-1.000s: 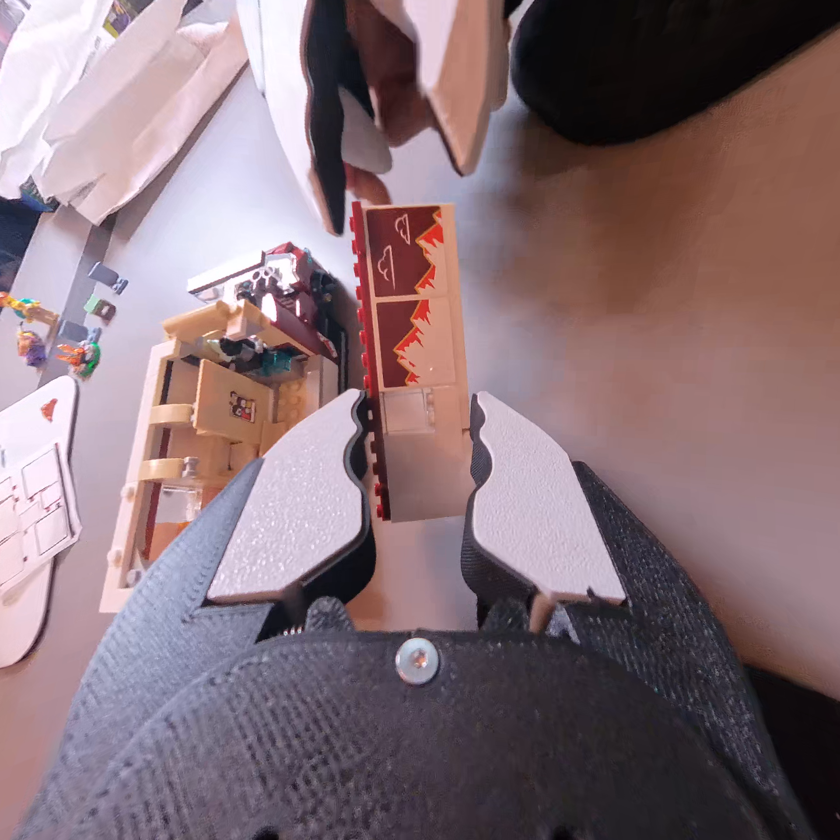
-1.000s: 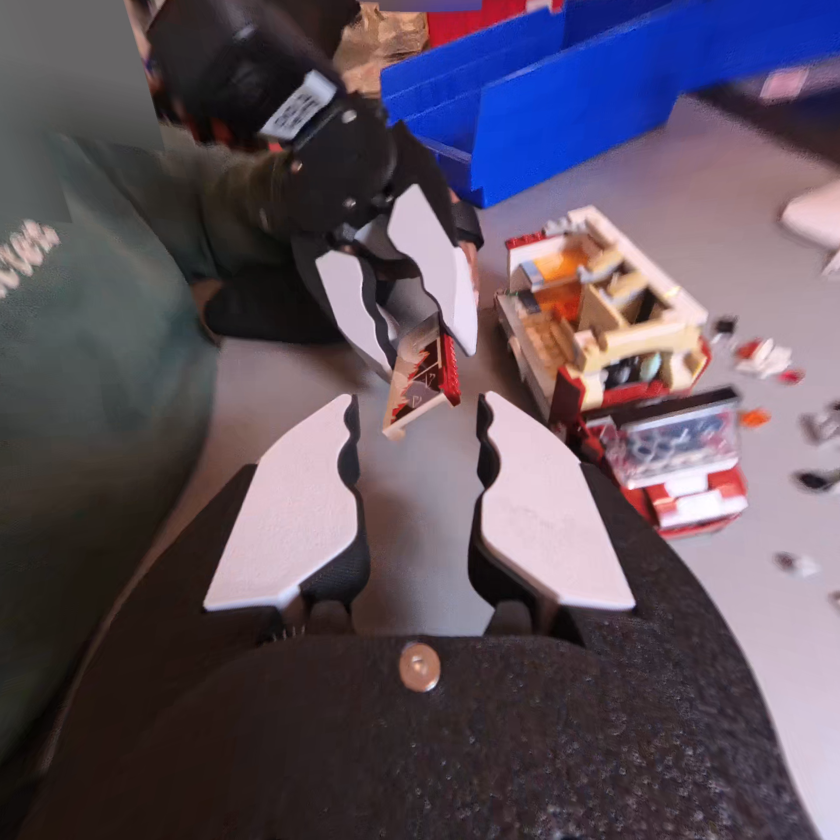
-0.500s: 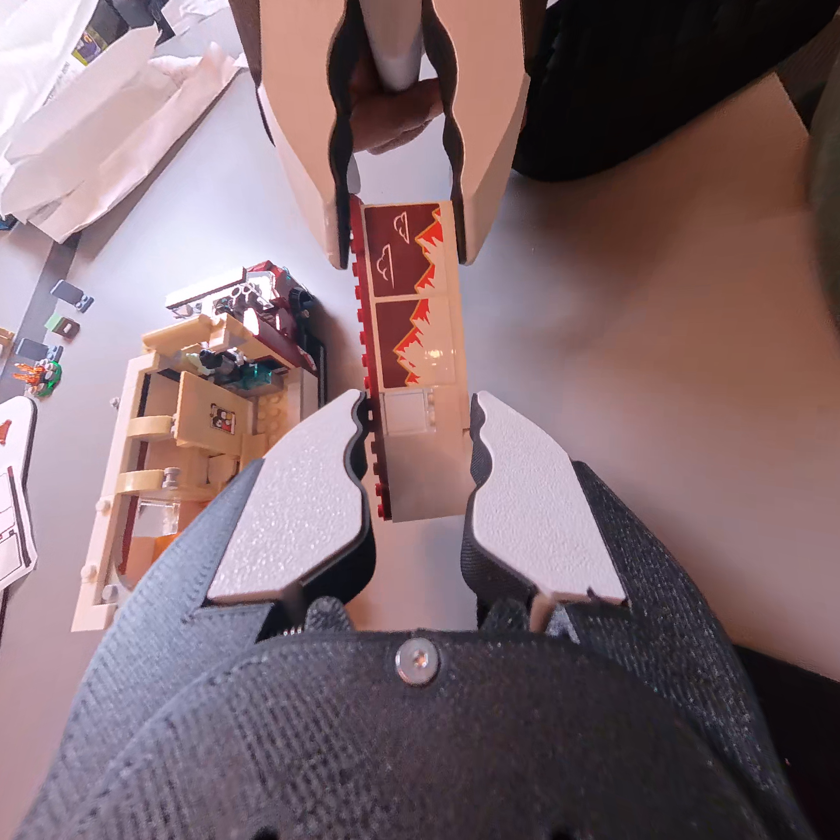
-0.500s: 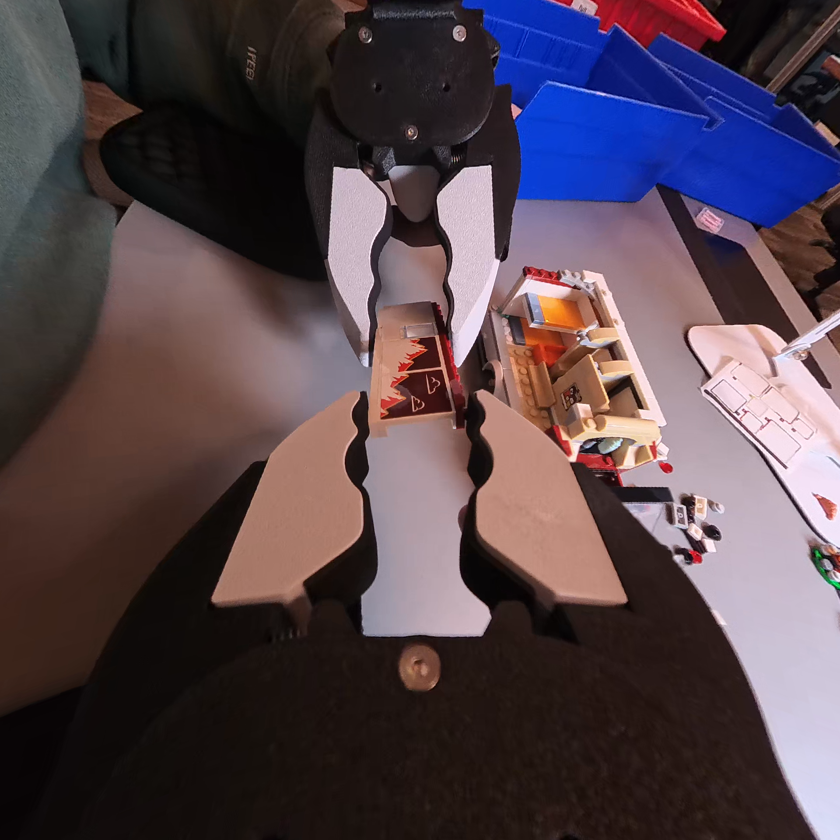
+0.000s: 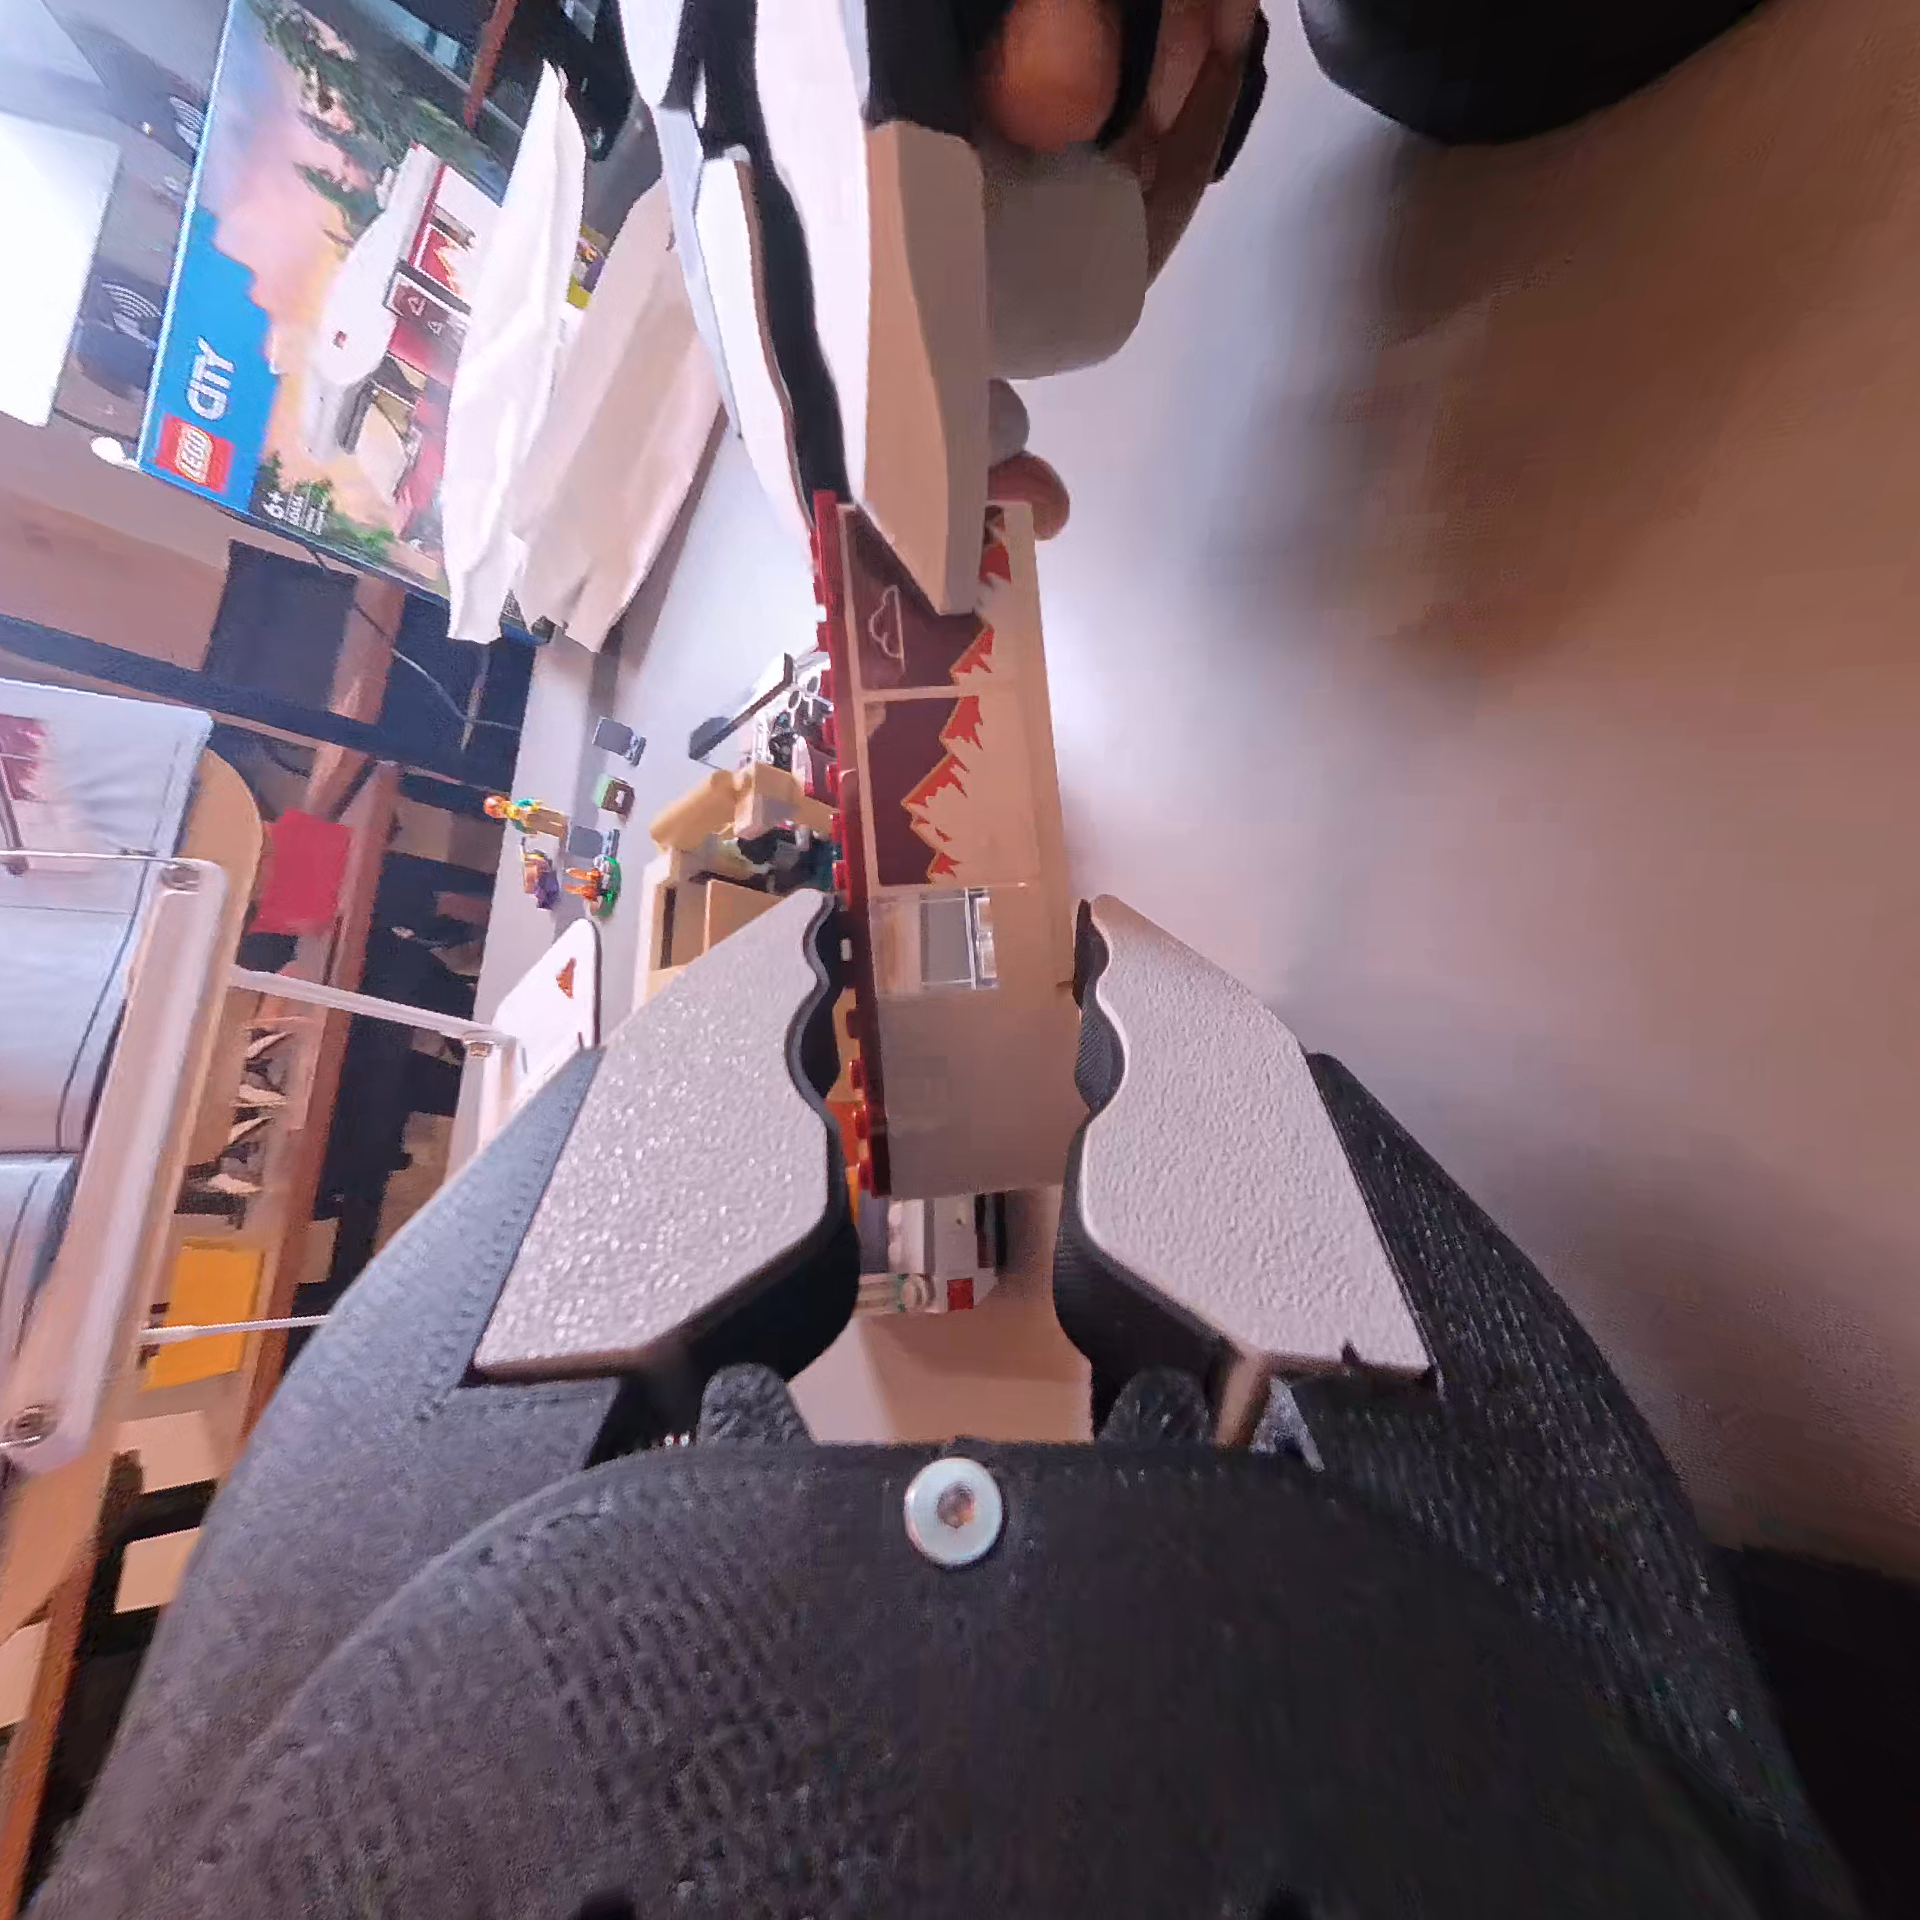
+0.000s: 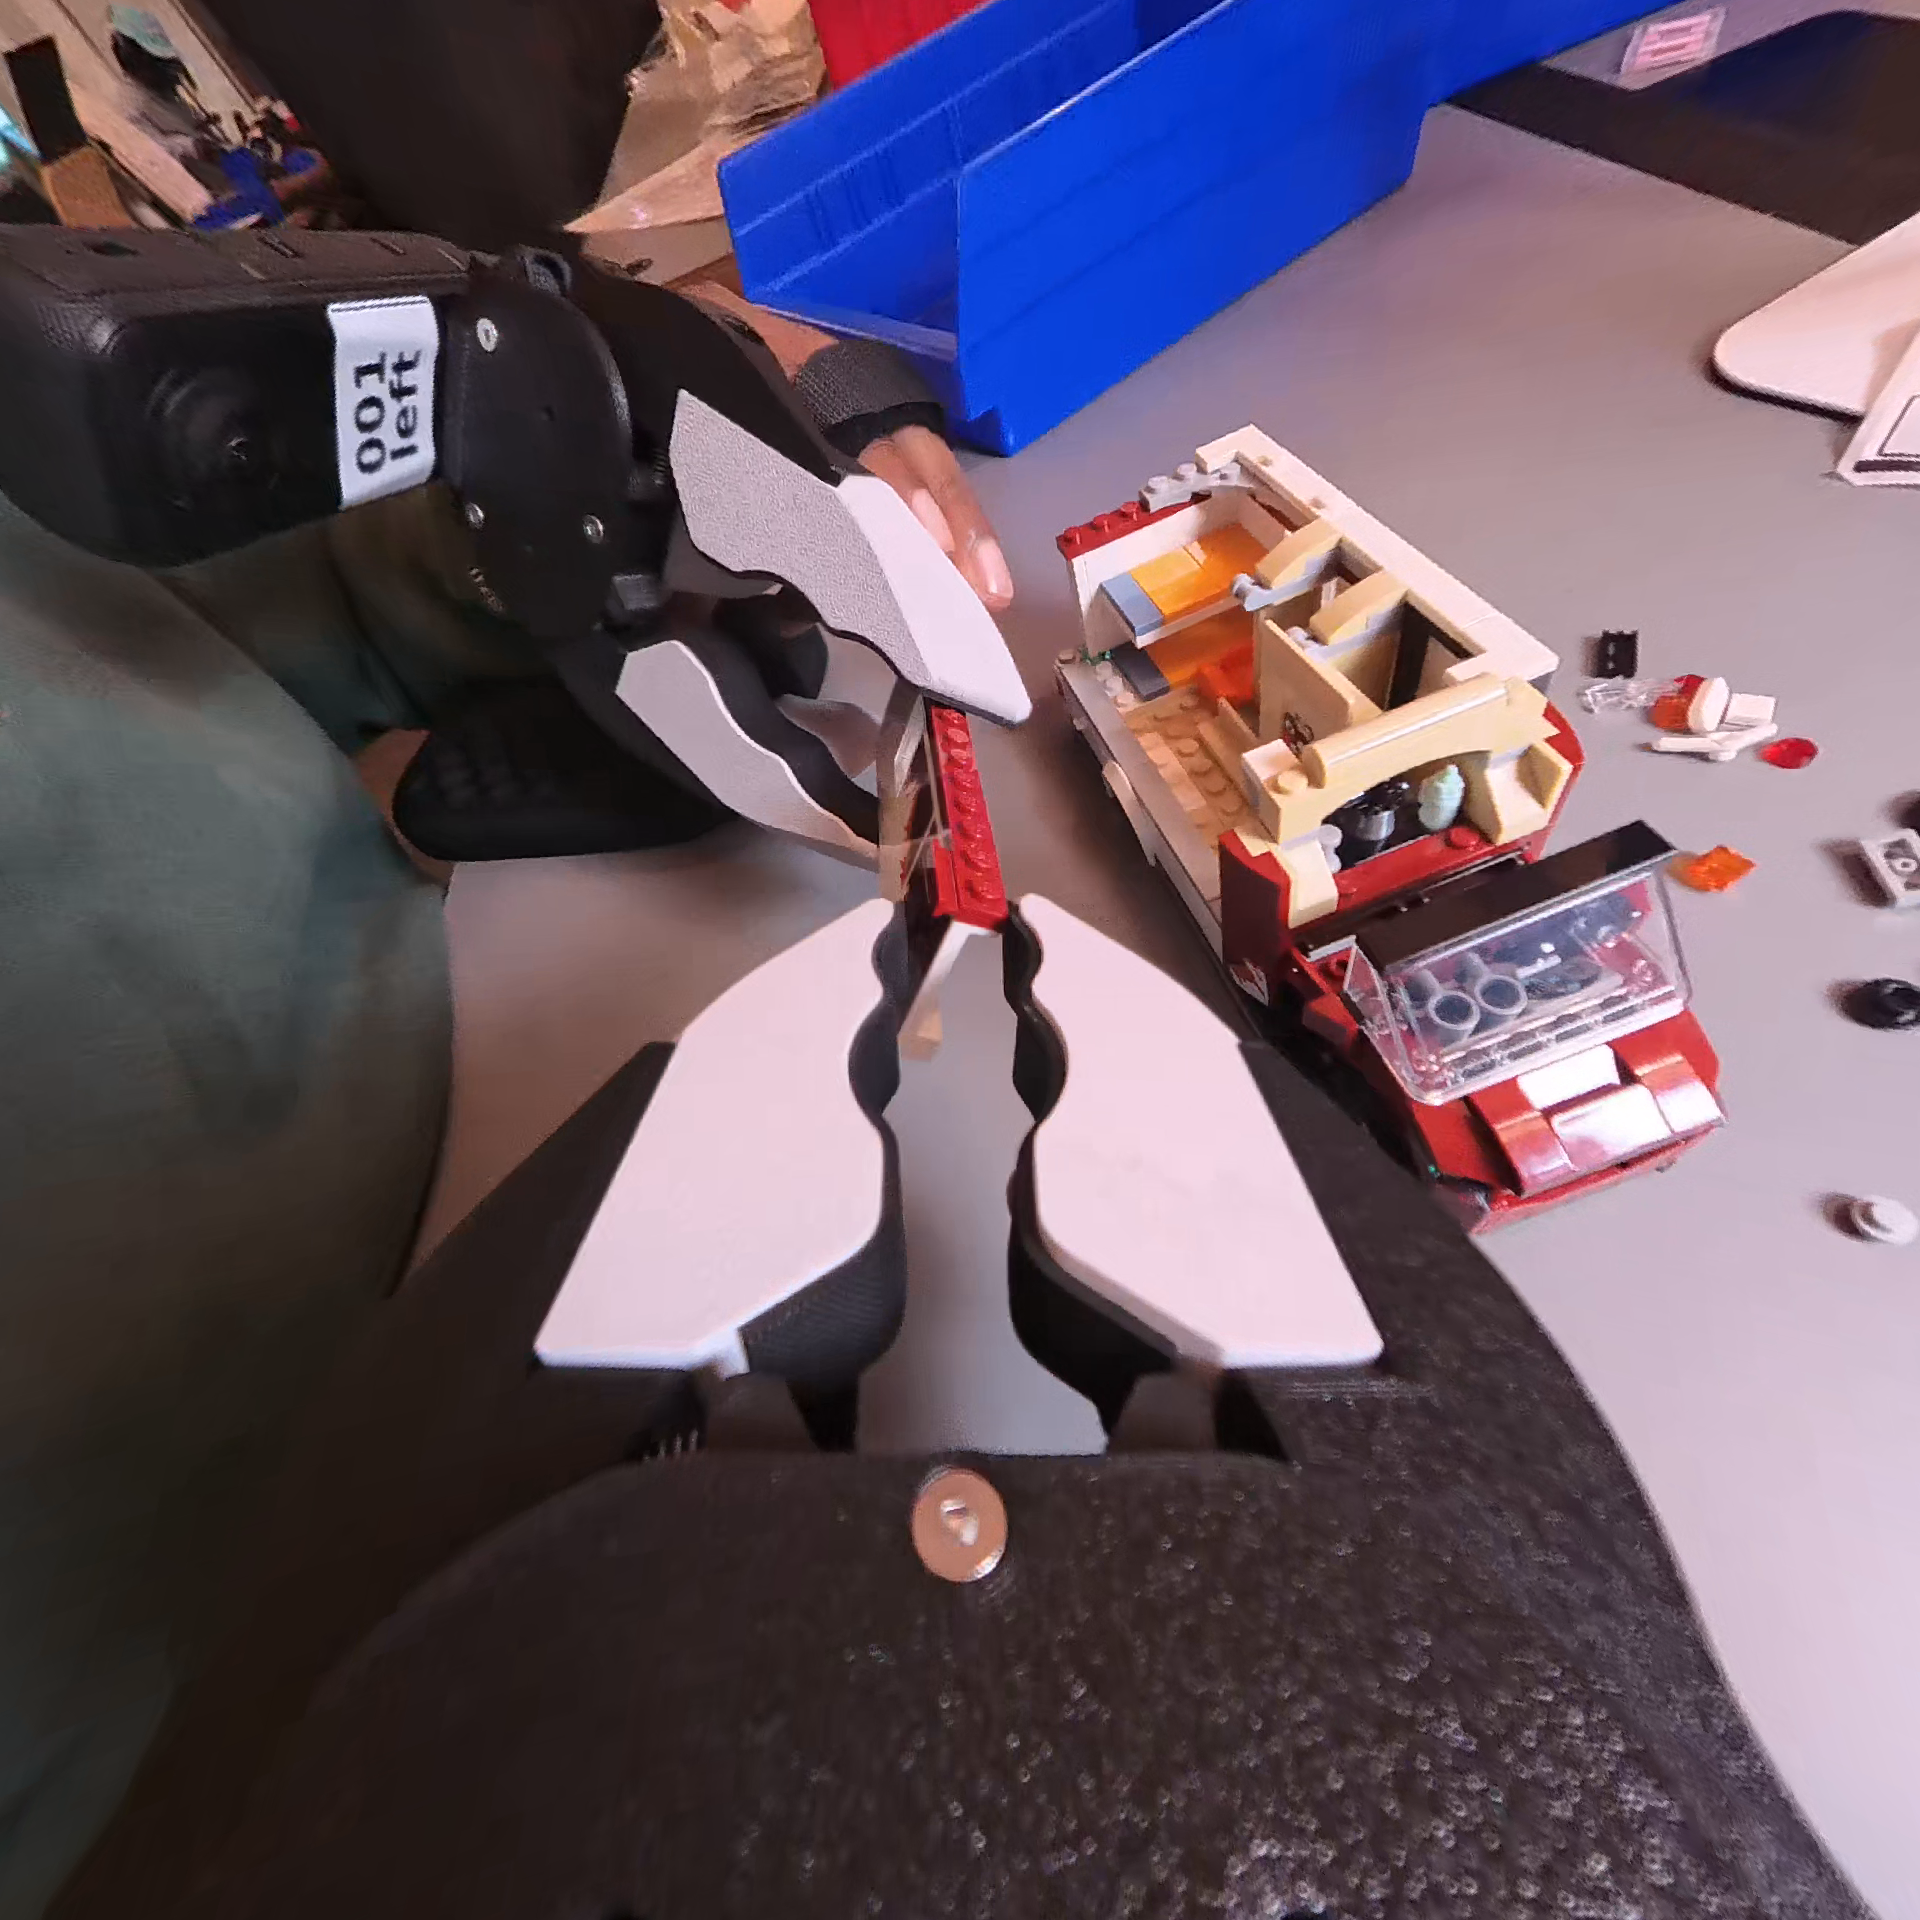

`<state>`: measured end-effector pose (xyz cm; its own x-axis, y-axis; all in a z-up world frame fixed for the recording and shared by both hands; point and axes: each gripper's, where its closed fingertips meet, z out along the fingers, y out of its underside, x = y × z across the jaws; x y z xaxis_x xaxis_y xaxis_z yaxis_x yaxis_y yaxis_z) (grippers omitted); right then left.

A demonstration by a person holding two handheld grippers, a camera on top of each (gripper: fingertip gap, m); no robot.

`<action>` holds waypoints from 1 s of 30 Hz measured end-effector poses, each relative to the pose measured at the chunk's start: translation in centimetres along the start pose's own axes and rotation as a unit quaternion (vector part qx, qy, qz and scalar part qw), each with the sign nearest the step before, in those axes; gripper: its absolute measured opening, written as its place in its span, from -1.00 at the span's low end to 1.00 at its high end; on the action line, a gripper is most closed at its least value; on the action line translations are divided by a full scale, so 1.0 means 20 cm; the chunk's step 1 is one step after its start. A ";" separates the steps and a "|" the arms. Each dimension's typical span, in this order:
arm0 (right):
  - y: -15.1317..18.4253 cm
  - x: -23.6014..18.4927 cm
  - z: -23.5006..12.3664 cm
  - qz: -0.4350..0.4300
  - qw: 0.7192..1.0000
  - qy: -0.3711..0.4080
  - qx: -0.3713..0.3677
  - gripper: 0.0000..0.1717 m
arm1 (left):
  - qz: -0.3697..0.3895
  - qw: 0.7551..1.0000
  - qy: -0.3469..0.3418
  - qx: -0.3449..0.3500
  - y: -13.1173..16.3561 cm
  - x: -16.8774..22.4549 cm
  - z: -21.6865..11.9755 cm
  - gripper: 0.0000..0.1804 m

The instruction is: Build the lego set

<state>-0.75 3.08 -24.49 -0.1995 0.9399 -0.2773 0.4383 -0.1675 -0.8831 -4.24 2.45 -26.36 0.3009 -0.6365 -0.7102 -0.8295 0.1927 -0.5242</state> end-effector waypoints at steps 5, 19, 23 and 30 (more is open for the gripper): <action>0.03 -0.01 -0.01 -0.056 0.998 -0.021 -0.001 -0.88 | -0.106 0.990 0.067 0.064 -0.04 0.03 -0.02 -0.46; 0.23 0.15 0.04 -0.152 0.980 0.038 -0.119 -0.90 | -0.252 0.944 0.205 0.047 0.11 0.16 -0.02 -0.88; 0.23 0.18 0.04 -0.154 0.979 0.053 -0.126 -0.81 | -0.252 0.946 0.202 0.040 0.12 0.15 -0.02 -0.88; 0.22 0.20 0.02 -0.150 0.980 0.060 -0.117 -0.79 | -0.254 0.945 0.204 0.041 0.13 0.14 -0.03 -0.78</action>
<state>-0.03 5.96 -29.61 -0.2516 0.9670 0.0413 0.5677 0.1820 -0.8029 -5.91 0.64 -29.49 0.4290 -0.8944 -0.1263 -0.5827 -0.1672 -0.7953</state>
